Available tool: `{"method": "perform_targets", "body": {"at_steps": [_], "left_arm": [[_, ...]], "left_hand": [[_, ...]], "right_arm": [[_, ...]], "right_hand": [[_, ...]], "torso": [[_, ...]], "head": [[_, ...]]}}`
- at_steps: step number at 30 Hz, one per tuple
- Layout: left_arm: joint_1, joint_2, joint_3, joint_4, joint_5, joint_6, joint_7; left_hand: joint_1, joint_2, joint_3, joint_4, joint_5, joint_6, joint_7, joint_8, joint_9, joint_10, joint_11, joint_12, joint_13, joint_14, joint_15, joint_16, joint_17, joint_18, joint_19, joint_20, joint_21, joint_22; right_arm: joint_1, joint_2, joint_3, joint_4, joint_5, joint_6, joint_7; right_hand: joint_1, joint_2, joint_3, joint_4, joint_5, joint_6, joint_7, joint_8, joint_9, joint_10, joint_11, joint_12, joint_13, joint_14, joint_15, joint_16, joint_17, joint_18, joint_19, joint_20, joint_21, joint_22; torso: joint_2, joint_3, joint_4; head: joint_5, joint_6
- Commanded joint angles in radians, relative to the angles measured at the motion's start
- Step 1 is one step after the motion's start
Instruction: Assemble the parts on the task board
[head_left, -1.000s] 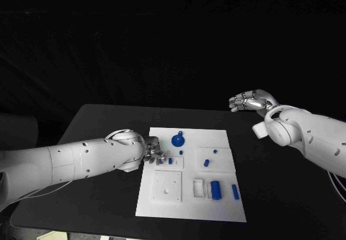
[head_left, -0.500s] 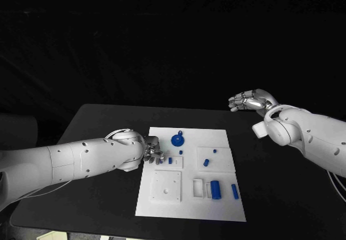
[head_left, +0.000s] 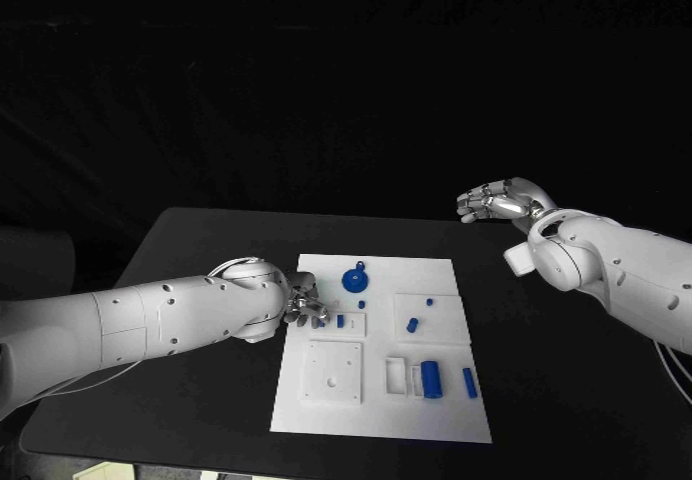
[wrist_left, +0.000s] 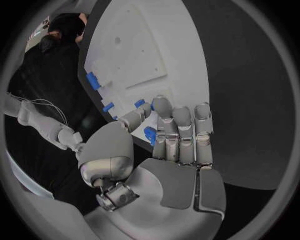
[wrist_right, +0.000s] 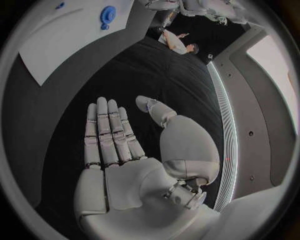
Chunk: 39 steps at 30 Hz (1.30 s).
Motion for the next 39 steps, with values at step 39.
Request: {"method": "perform_targets", "body": {"at_steps": [39], "left_arm": [[0.020, -0.033, 0.066, 0.045, 0.143, -0.137, 0.055]], "left_hand": [[-0.061, -0.134, -0.008, 0.096, -0.016, -0.042, 0.016, 0.016, 0.014, -0.037, 0.008, 0.000, -0.001, -0.029, -0.018, -0.006, -0.006, -0.015, 0.006, -0.110, -0.017, 0.019]], "right_arm": [[-0.002, 0.001, 0.000, -0.003, -0.008, 0.008, 0.005]], "right_hand": [[0.003, -0.001, -0.002, 0.002, 0.019, -0.011, 0.002, 0.003, -0.003, 0.006, 0.004, -0.005, -0.003, -0.005, 0.001, -0.005, 0.001, -0.009, -0.010, 0.001, -0.008, 0.002]], "torso": [[-0.001, 0.0003, 0.0001]], "head": [[-0.001, 0.006]]}}
